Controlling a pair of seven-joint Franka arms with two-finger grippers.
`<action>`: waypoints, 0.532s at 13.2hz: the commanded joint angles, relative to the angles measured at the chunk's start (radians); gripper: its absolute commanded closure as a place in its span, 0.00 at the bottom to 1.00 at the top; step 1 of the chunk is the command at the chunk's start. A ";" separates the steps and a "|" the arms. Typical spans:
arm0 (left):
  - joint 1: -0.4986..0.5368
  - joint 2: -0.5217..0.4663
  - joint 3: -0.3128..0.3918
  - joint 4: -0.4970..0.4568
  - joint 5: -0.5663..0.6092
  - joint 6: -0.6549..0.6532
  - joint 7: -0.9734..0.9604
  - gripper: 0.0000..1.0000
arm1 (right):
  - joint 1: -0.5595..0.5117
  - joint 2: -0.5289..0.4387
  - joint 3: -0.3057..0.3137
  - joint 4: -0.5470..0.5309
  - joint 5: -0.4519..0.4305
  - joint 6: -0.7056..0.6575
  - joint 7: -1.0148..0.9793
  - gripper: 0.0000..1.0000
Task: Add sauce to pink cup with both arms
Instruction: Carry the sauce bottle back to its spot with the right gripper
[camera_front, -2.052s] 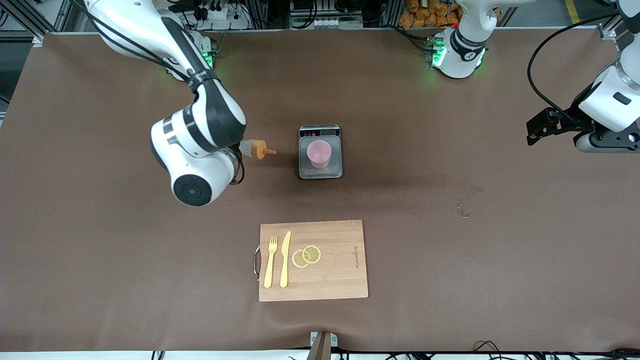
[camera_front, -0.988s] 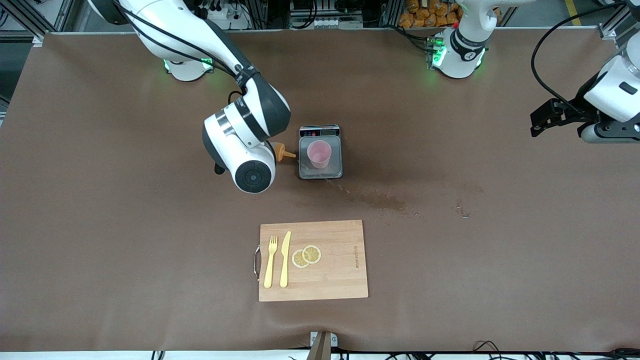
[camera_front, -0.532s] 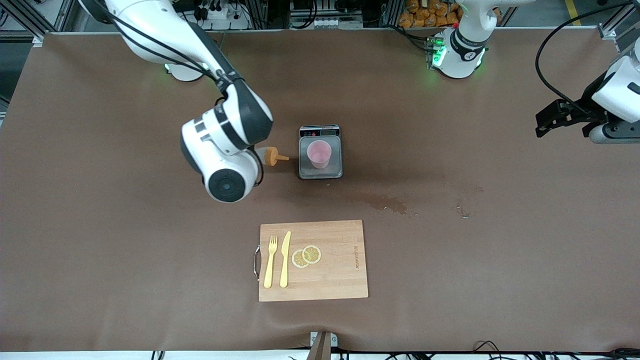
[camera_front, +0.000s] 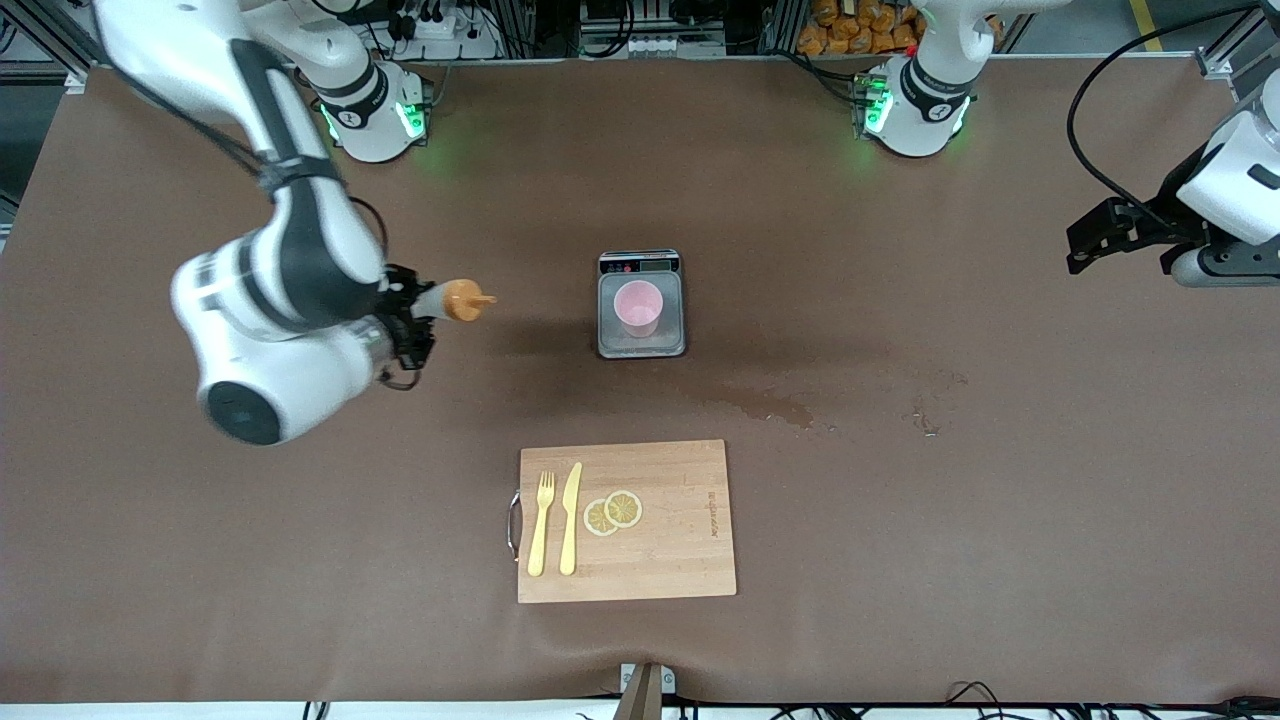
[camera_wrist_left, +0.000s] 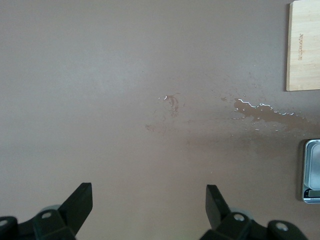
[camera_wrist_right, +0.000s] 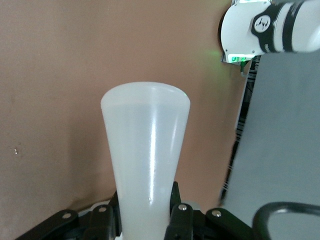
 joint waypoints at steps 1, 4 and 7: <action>0.001 -0.016 -0.003 -0.014 -0.020 -0.010 0.015 0.00 | -0.136 -0.043 0.017 -0.042 0.042 -0.074 -0.175 0.63; -0.001 -0.014 -0.004 -0.014 -0.017 -0.010 0.015 0.00 | -0.283 -0.037 0.017 -0.066 0.042 -0.134 -0.434 0.63; -0.001 -0.013 -0.007 -0.014 -0.015 -0.010 0.015 0.00 | -0.416 -0.017 0.015 -0.106 0.042 -0.148 -0.698 0.63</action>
